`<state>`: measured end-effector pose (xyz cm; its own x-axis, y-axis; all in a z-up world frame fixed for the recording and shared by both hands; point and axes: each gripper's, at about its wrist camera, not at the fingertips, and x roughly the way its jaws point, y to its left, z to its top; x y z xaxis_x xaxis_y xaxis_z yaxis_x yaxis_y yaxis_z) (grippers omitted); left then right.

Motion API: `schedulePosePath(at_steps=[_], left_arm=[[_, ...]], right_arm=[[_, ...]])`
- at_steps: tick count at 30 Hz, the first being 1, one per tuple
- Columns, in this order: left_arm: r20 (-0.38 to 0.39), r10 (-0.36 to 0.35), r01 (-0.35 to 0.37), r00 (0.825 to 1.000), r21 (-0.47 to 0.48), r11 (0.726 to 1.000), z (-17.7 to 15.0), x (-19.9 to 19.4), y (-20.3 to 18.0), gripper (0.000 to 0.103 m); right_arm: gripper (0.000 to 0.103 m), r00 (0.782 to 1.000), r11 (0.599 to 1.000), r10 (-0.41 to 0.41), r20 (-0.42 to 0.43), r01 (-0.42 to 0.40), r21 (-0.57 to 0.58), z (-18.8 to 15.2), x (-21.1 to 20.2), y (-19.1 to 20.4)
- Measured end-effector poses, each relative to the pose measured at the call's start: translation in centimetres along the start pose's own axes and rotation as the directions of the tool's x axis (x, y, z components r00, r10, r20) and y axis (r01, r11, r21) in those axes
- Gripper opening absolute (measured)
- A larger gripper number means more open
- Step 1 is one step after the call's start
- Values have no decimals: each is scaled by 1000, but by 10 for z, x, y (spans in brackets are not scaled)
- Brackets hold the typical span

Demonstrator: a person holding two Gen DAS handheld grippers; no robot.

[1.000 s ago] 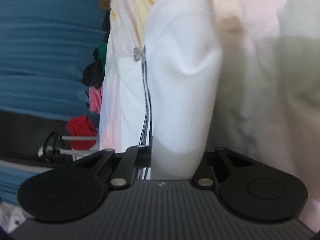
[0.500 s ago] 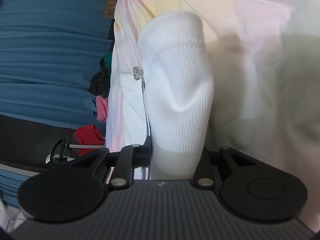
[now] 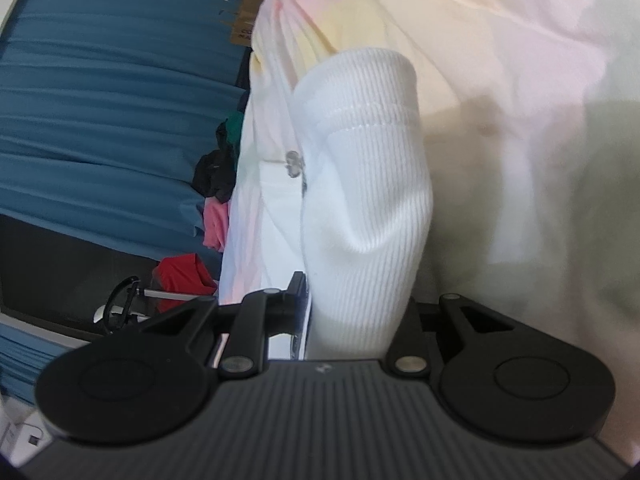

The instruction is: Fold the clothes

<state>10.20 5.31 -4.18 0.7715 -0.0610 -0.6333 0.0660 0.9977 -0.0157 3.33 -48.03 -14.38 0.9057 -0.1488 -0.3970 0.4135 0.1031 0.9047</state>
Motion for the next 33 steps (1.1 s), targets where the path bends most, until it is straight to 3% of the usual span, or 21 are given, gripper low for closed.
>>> schedulePosePath(at_steps=[6,8,11,16,19,23,25,30,33], left_arm=[[-53,28,-25,998,45,999,-19,22,-6,91],[-60,28,-26,998,38,999,-19,24,-3,91],[-59,34,-31,998,40,999,-18,24,-2,91],[-53,45,-43,998,43,998,-18,19,-6,91],[-49,47,-45,998,39,998,-19,16,-7,91],[-53,57,-54,997,51,997,-19,17,-9,92],[-56,57,-54,997,53,997,-18,18,-8,93],[-60,51,-48,997,56,997,-18,19,-6,93],[-61,42,-39,997,52,998,-16,17,-4,94]], right_arm=[[28,1000,993,9,26,-6,-118,-1,-7,14],[36,1000,992,3,25,0,-126,-1,-8,14],[53,1000,997,8,12,-7,-73,3,-10,4],[55,999,1000,14,47,-15,15,7,-11,-5],[52,998,999,30,53,-32,26,9,-15,-12],[23,998,994,-58,1,58,-98,8,-9,-4],[17,995,979,-99,18,101,-180,5,-9,8],[13,983,917,-132,125,169,-362,-11,-20,50],[13,975,836,-70,211,173,-520,-28,-32,95]])
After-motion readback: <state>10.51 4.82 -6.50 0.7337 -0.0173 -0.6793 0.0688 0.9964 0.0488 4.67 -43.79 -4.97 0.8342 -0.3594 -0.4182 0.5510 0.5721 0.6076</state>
